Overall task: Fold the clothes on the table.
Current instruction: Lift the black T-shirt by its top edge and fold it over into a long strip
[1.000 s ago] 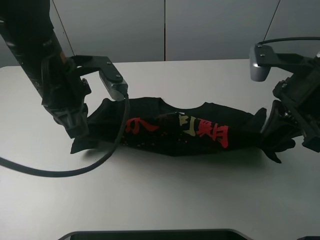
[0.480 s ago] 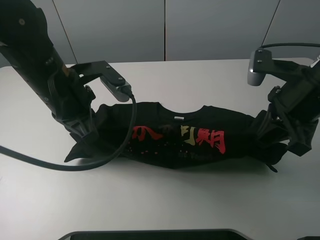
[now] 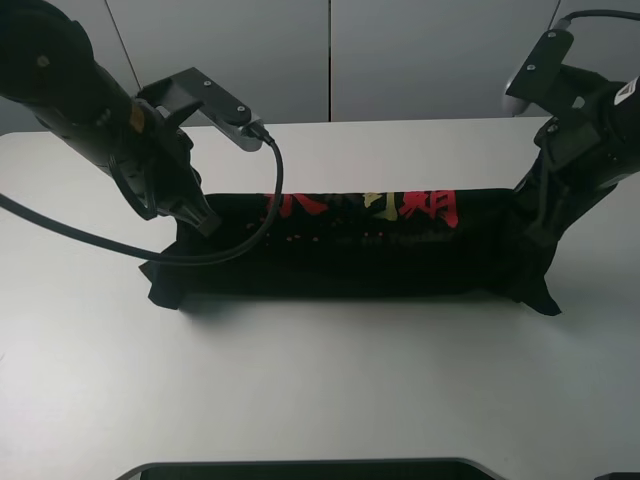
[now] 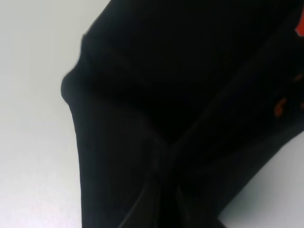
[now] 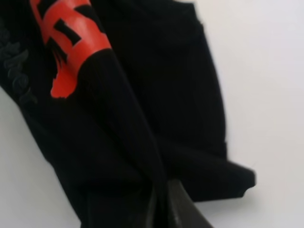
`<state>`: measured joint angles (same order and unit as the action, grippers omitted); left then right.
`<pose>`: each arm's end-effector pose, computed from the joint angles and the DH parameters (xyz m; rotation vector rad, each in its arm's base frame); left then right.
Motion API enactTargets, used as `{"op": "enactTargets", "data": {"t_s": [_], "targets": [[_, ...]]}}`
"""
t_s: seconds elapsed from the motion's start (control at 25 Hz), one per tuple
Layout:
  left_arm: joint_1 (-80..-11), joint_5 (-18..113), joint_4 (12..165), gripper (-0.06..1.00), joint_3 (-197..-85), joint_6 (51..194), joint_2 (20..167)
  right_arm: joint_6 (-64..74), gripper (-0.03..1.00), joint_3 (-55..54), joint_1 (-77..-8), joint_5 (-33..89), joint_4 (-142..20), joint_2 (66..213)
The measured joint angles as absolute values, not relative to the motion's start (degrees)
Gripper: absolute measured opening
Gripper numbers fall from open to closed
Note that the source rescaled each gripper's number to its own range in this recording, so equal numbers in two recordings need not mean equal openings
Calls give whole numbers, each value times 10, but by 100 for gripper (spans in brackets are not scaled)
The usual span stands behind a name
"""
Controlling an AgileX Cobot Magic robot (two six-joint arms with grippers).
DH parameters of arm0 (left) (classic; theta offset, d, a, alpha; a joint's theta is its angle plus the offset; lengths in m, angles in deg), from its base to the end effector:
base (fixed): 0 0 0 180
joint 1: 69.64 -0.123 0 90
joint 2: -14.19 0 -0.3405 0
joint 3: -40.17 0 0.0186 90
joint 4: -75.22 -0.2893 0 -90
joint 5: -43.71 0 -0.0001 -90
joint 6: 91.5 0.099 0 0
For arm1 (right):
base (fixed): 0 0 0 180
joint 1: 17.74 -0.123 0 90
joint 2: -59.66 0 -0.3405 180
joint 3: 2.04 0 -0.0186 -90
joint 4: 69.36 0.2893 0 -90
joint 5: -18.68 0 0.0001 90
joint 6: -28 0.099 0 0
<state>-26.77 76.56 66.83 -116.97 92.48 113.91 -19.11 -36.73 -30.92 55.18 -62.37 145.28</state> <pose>0.2638 -0.2342 0.2289 1.2041 2.4197 -0.0602 0.2634 0.0691 0.2419 -1.2707 2.4141 -0.0422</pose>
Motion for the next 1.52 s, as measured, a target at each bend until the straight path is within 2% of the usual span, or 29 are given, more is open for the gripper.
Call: {"op": "enactTargets", "data": {"t_s": [0.28,0.76,0.84,0.92,0.96,1.0,1.04,1.08,1.12,1.16,1.24,1.36,1.52], "targets": [[-272,723,661,0,-1170,920,1152,-183,0,-367,-309,489,-623,1498],[-331,595,656,0,-1169,891,1248,-137,0,-367,-309,358,-623,1617],[-331,571,656,4,-1169,891,1256,-117,1,-367,-309,323,-623,1623],[-331,552,656,13,-1169,885,1265,-106,10,-367,-309,304,-623,1626],[-331,544,656,23,-1169,885,1269,-102,21,-367,-309,301,-623,1626],[-331,541,656,32,-1169,885,1270,-98,32,-367,-309,300,-623,1626],[-331,538,656,43,-1169,875,1273,-88,51,-367,-309,299,-623,1626],[-331,534,656,57,-1169,865,1273,-74,71,-367,-309,297,-623,1626],[-331,531,656,72,-1169,853,1273,-53,86,-367,-309,293,-623,1626],[-331,525,656,87,-1169,843,1273,-31,94,-367,-309,290,-623,1626],[-331,521,656,97,-1169,826,1273,9,99,-367,-309,286,-623,1626],[-331,538,664,99,-1169,800,1273,70,100,-366,-309,308,-623,1626],[-331,630,690,100,-1192,788,1274,141,100,-331,-309,407,-623,1626]]}}
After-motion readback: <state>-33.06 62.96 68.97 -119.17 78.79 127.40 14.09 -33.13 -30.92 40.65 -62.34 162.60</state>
